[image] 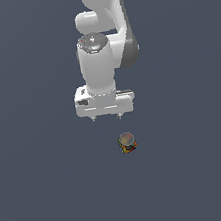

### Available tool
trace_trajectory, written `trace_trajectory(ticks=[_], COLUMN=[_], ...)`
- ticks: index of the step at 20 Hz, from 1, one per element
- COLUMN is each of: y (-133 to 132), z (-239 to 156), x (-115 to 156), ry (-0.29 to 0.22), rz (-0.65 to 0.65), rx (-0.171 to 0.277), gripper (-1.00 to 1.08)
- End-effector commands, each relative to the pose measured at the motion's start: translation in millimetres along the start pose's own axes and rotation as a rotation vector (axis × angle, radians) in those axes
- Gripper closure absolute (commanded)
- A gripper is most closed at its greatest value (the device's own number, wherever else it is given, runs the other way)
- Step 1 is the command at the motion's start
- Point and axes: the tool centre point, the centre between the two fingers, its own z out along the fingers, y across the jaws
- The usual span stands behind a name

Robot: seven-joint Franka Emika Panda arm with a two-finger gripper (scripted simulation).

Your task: Pick up the object and move it to a goal position.

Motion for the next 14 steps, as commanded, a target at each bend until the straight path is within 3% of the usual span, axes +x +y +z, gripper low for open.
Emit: trace_trajectory(ticks=[1, 14], y=[0.0, -19.7], z=[0.0, 6.3], x=[0.0, -7.1], ry=[0.0, -0.037], rz=[0.0, -0.016], rx=[0.0, -0.002], gripper=[-0.92, -0.92])
